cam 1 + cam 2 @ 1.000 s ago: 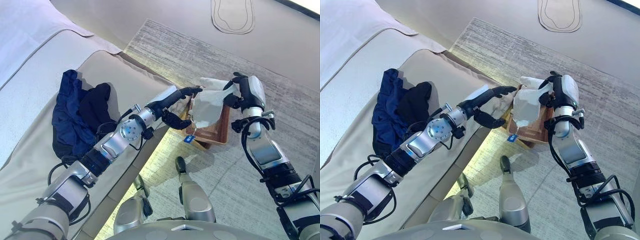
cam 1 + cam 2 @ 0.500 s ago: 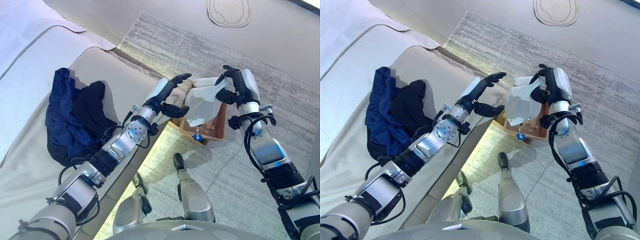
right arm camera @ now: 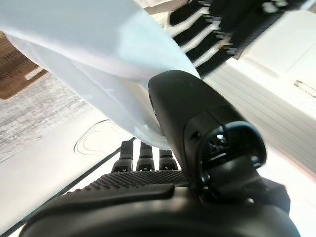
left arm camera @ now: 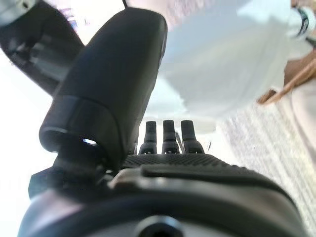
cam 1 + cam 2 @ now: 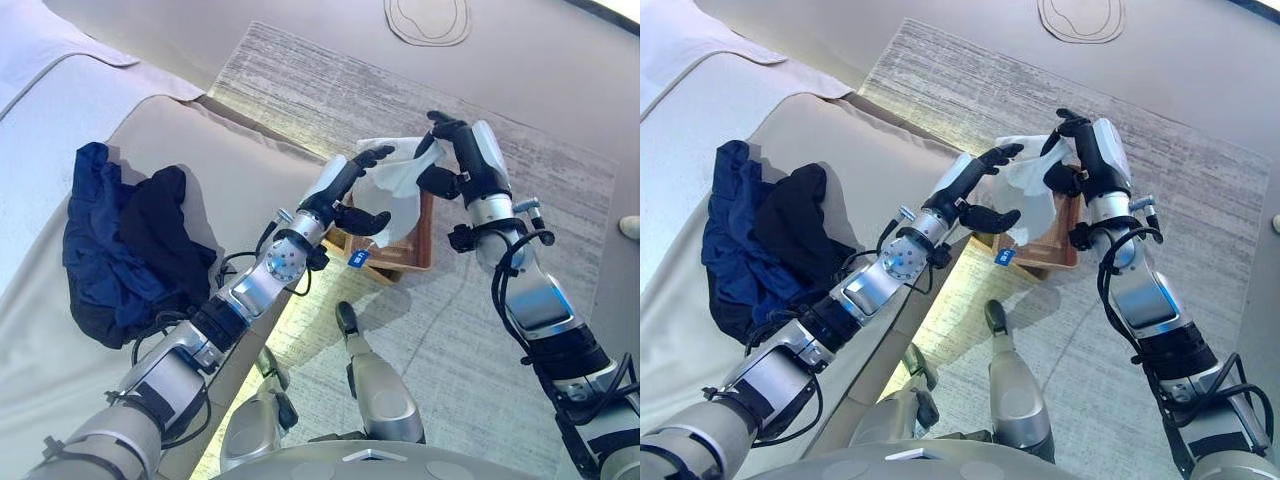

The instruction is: Pick up the clothes from the bed and place them into the basket

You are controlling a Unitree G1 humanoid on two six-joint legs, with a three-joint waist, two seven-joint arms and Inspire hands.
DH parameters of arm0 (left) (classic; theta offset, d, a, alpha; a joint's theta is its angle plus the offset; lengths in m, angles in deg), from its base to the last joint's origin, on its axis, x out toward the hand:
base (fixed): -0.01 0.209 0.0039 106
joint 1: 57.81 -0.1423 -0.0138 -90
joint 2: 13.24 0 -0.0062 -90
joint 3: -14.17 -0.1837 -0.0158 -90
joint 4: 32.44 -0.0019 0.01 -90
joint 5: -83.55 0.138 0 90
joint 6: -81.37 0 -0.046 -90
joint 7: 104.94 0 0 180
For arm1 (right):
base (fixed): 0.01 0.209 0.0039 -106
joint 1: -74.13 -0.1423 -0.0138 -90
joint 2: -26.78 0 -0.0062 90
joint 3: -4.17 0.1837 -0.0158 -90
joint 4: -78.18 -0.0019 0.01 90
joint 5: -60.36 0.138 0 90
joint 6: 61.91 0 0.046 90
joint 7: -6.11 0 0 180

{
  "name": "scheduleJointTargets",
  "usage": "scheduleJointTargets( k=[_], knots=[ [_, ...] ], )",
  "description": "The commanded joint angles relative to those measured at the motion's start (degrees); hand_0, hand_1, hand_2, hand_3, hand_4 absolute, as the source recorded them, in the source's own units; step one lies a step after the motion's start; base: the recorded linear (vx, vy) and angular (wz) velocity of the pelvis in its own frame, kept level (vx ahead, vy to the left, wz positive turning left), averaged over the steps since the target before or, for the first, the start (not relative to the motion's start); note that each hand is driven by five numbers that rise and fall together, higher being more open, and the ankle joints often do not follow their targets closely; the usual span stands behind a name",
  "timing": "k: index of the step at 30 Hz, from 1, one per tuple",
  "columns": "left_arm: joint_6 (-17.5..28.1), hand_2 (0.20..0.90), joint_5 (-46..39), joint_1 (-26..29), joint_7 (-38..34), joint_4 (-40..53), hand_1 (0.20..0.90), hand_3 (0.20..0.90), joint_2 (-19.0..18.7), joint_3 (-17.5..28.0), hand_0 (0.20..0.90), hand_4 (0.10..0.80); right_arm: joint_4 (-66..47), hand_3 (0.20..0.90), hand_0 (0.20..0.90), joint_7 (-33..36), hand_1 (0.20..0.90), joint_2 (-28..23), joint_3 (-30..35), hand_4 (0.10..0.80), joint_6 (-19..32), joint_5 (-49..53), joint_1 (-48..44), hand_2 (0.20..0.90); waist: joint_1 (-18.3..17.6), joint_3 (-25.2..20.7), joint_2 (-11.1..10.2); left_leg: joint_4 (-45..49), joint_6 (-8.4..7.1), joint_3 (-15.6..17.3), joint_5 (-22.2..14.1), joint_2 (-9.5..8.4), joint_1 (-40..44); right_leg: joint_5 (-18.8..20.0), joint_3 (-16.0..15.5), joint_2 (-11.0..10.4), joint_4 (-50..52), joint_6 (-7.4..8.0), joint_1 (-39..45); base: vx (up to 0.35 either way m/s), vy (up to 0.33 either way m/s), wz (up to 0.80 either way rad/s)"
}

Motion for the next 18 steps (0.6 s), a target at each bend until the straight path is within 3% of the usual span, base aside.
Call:
scheduleJointTargets(
  k=[1, 9, 10, 11, 13, 18],
  knots=[
    [2.9, 0.9, 0.5, 8.6, -2.2, -2.4, 0.9, 0.9, 3.3, -1.2, 0.9, 0.8, -8.9, 0.9, 0.9, 2.1, 0.9, -3.5, 2.7, 0.8, 6.8, 1.6, -9.7, 0.9, -0.5, -3.0, -1.0, 0.1, 1.03, -5.2, -6.8, 0.54, 0.0, -6.2, -1.6, 2.5, 3.1, 0.06, 0.3, -0.006, 0.017, -0.05],
    [2.5, 0.9, -1.0, 9.7, -4.3, -4.9, 0.9, 0.9, 3.6, -1.1, 0.9, 0.8, -11.0, 0.9, 0.9, 0.4, 0.9, -4.5, 2.7, 0.8, 7.5, 3.9, -10.6, 0.9, -1.3, -3.4, -1.2, 0.2, 0.82, -4.9, -6.9, 0.95, 0.2, -6.4, -0.7, 2.8, 3.3, -0.13, -0.2, 0.004, 0.003, -0.08],
    [2.3, 0.585, -0.8, 9.8, -5.0, -5.4, 0.585, 0.532, 3.7, -1.1, 0.585, 0.432, -10.9, 0.9, 0.9, 0.4, 0.9, -4.5, 2.7, 0.8, 7.8, 4.3, -10.7, 0.9, -1.4, -3.4, -1.2, 0.2, 0.81, -4.8, -6.9, 1.02, 0.3, -6.4, -0.7, 2.8, 3.3, -0.15, -0.1, 0.022, -0.018, -0.04],
    [2.5, 0.349, -0.2, 9.9, -6.2, -6.4, 0.349, 0.258, 3.9, -1.0, 0.349, 0.158, -10.9, 0.9, 0.9, 0.5, 0.9, -4.5, 2.5, 0.8, 8.1, 4.9, -10.9, 0.9, -1.5, -3.5, -1.3, 0.2, 0.78, -4.7, -6.9, 1.17, 0.4, -6.4, -0.6, 2.9, 3.4, -0.22, -0.1, 0.02, -0.019, -0.03],
    [2.4, 0.3, 0.7, 10.3, -8.7, -7.7, 0.3, 0.2, 4.0, -0.9, 0.3, 0.1, -11.2, 0.9, 0.9, 0.6, 0.9, -4.5, 2.3, 0.8, 8.2, 5.9, -11.3, 0.9, -1.7, -3.5, -1.3, 0.2, 0.69, -4.5, -6.8, 1.41, 0.4, -6.7, -0.6, 3.0, 3.8, -0.32, -0.2, 0.0, 0.0, 0.0],
    [2.8, 0.3, 2.2, 11.6, -17.0, -10.9, 0.3, 0.2, 4.3, 0.6, 0.3, 0.1, -11.8, 0.9, 0.9, 0.5, 0.9, -3.8, 2.3, 0.8, 8.8, 8.3, -11.2, 0.9, -2.1, -3.4, -1.7, 0.1, 0.21, -3.8, -6.3, 2.52, 0.3, -7.4, -1.1, 3.3, 4.8, -0.65, -0.6, 0.002, -0.022, -0.05]
  ],
)
